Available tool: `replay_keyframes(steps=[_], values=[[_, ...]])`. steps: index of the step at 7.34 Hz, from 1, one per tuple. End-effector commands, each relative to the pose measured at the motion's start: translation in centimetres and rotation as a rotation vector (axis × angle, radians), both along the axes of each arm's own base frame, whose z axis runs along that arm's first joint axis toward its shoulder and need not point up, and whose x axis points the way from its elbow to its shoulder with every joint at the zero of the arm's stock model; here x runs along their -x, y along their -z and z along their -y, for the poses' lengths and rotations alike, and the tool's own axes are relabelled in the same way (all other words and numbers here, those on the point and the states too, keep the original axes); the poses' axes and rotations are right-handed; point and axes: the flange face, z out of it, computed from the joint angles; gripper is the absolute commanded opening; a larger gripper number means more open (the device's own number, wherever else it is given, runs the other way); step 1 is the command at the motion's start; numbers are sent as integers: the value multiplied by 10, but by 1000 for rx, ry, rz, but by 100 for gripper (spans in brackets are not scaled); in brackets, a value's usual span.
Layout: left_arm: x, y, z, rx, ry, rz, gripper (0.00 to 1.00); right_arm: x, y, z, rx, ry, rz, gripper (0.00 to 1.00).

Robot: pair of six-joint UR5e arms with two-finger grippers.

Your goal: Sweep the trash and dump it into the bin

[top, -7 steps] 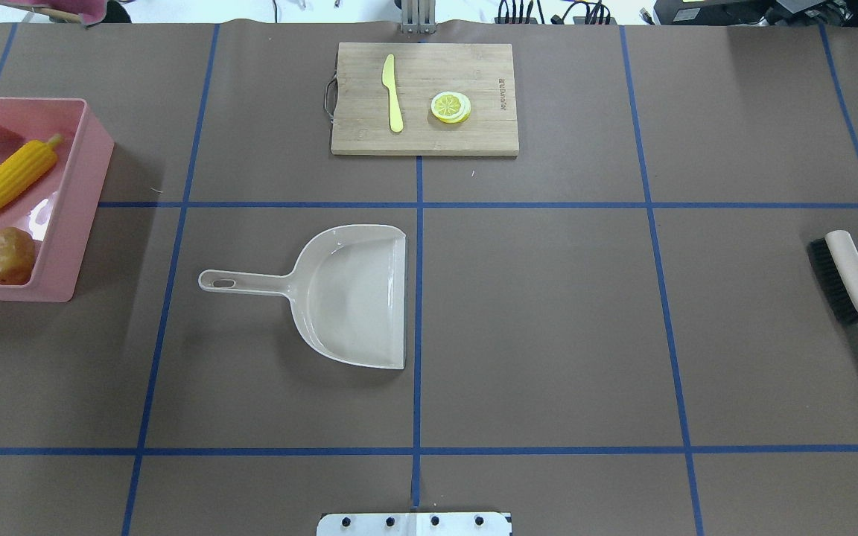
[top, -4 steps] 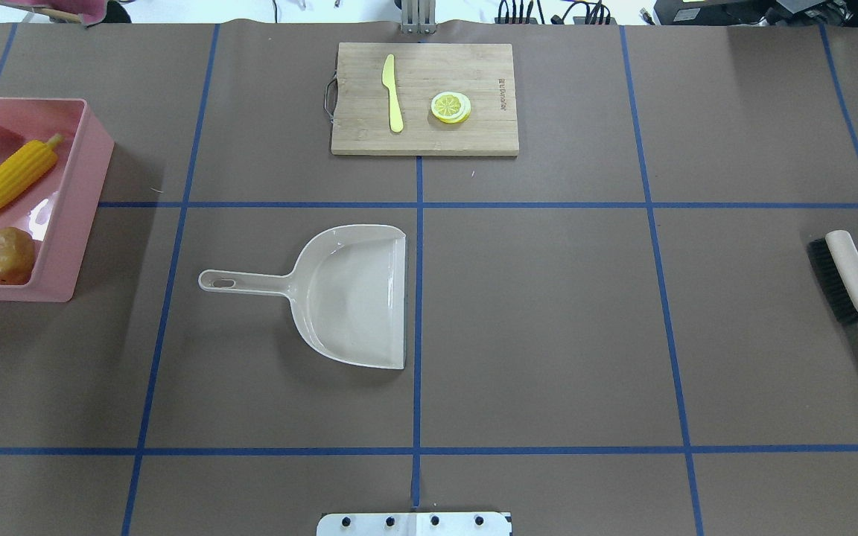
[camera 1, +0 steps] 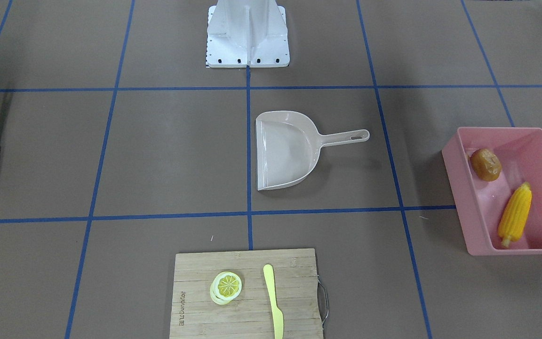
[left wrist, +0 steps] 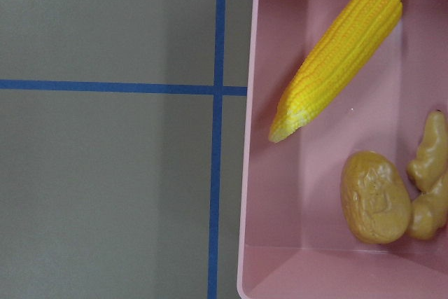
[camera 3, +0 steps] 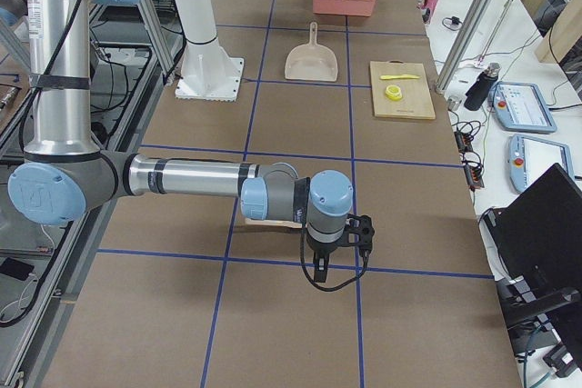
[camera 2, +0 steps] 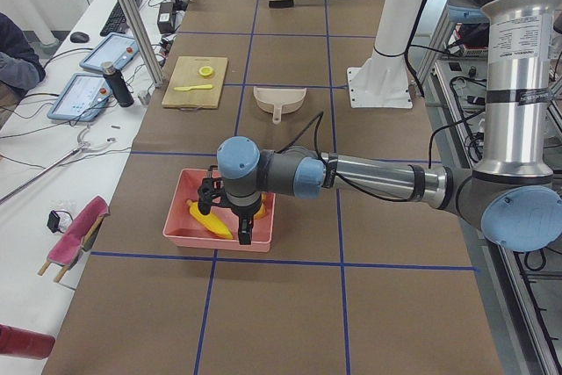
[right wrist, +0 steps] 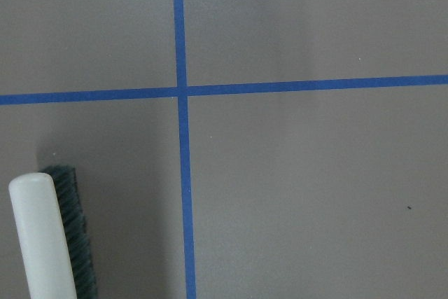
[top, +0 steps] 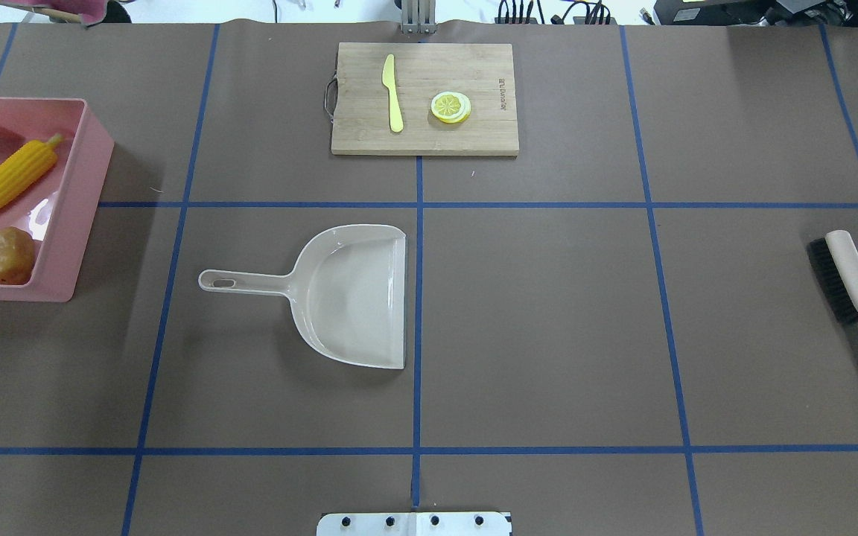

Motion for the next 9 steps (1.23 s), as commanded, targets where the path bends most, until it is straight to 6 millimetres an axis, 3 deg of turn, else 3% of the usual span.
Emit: replay_keyframes(steps=[1,2,7,9], values=[[8,-10,-9,22,16,34,99,1,0,0,0,1,0,100],[20,-9,-15,20,42,31,99,0,0,0,0,0,0,100],[34,-13,-21,24,73,28,99,0,0,0,1,-1,-1,100],[35,1,-21,-8,72,25,99,1,0,0,4,-3,0,100]])
